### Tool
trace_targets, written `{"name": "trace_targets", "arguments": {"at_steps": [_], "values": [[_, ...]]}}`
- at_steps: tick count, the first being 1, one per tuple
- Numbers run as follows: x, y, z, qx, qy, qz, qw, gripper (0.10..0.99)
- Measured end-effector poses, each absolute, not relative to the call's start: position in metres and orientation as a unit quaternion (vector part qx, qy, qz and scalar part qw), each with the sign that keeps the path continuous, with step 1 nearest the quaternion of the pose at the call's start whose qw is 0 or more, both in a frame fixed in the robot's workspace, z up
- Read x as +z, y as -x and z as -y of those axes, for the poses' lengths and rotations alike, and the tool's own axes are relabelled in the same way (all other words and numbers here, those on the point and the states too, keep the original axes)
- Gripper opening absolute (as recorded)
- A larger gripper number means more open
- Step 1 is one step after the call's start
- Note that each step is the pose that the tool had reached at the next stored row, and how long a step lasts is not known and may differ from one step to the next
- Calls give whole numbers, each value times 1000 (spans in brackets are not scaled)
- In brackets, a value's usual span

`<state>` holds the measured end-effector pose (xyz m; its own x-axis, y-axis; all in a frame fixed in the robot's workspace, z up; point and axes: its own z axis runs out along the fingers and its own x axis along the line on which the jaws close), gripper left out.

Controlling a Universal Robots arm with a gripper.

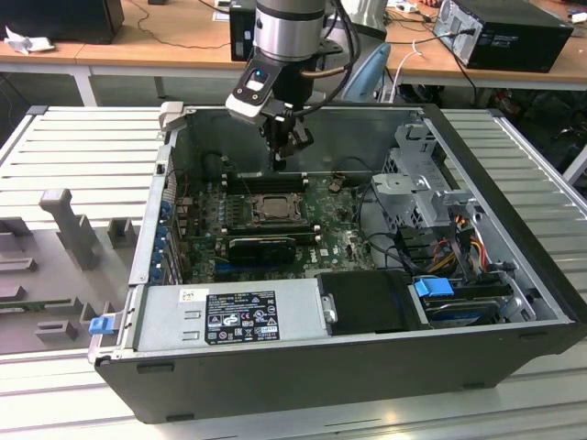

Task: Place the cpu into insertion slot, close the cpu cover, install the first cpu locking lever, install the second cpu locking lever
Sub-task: 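Install the first cpu locking lever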

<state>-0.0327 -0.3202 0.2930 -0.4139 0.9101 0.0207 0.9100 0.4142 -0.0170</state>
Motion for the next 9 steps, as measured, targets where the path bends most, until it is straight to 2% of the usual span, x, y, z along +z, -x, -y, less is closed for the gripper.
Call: {"name": "trace_targets", "arguments": {"at_steps": [9], "values": [[291, 33, 320, 3, 464, 886, 13, 106]]}}
